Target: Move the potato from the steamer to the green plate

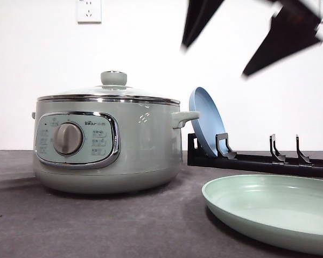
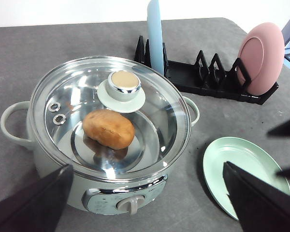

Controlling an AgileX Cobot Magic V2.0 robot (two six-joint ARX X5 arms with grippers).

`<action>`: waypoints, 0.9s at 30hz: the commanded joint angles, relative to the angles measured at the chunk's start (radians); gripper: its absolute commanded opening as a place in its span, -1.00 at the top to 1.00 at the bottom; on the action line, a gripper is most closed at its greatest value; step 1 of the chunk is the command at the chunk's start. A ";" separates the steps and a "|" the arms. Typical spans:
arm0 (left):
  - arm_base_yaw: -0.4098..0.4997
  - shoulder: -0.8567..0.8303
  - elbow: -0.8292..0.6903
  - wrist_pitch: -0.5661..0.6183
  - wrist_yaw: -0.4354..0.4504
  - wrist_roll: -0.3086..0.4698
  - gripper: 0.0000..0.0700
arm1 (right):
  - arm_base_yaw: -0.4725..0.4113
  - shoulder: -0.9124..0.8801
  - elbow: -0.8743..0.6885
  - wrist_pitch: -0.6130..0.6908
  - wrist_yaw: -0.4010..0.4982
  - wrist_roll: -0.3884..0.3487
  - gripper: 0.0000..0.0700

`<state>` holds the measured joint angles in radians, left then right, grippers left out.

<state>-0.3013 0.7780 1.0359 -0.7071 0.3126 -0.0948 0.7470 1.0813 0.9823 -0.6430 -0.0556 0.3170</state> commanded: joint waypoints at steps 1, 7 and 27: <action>-0.009 0.006 0.023 0.009 0.003 0.009 -0.80 | -0.037 -0.041 0.021 -0.004 -0.009 -0.014 -1.00; -0.014 0.006 0.022 0.009 0.003 0.009 -0.80 | -0.206 -0.212 0.020 -0.075 -0.065 -0.062 -1.00; -0.019 0.097 0.070 -0.031 0.003 0.049 -0.80 | -0.265 -0.520 0.019 -0.214 -0.183 -0.115 -1.00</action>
<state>-0.3141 0.8593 1.0735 -0.7436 0.3126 -0.0720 0.4770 0.5572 0.9890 -0.8665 -0.2363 0.2134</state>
